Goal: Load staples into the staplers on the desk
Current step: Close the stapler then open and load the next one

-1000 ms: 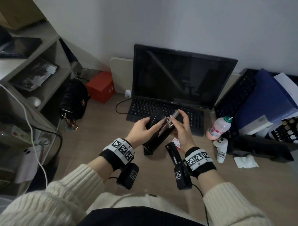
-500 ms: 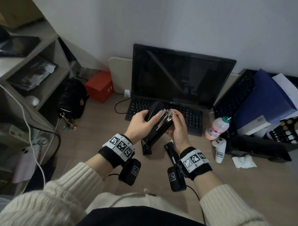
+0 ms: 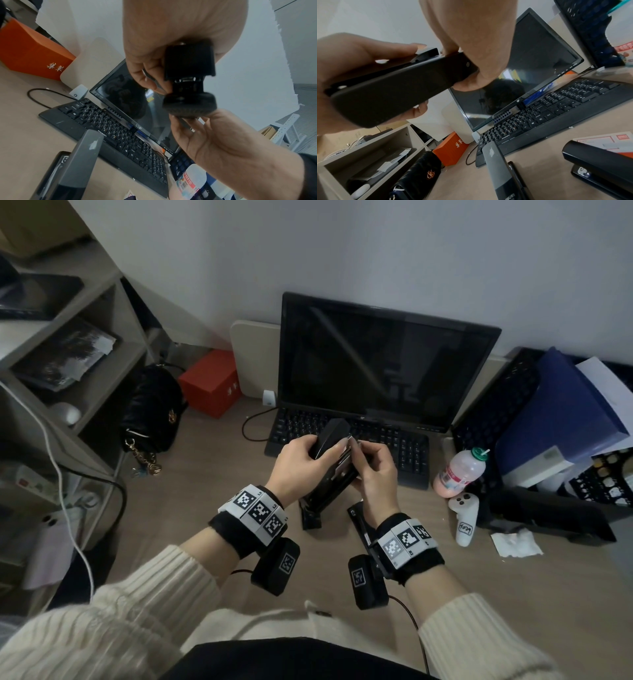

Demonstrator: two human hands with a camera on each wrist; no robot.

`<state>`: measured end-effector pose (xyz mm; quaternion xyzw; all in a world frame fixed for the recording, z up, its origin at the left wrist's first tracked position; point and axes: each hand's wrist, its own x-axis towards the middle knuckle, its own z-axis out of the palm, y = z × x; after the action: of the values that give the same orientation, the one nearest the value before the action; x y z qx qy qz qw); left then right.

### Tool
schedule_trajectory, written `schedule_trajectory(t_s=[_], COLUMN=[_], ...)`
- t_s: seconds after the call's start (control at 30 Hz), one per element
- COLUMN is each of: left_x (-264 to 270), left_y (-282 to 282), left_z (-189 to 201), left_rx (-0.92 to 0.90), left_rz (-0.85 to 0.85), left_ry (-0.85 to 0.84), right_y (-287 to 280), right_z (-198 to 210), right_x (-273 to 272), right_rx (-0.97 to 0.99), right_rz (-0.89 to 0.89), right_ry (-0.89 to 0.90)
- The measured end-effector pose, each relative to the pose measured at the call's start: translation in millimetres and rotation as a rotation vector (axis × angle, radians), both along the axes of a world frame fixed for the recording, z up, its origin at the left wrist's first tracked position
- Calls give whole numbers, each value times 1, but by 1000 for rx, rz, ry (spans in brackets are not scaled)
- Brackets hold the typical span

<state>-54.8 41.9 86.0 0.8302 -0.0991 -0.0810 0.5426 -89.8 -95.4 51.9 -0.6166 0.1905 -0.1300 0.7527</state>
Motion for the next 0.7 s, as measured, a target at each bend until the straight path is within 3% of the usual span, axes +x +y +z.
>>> schedule_trajectory(t_s=[0.7], left_x=[0], left_y=[4], left_z=[1], left_rx=[-18], left_rz=[-27], left_ry=[56], right_y=[-2], right_z=[0], right_x=[-4], right_rx=[17], right_rz=[10], right_ry=[2])
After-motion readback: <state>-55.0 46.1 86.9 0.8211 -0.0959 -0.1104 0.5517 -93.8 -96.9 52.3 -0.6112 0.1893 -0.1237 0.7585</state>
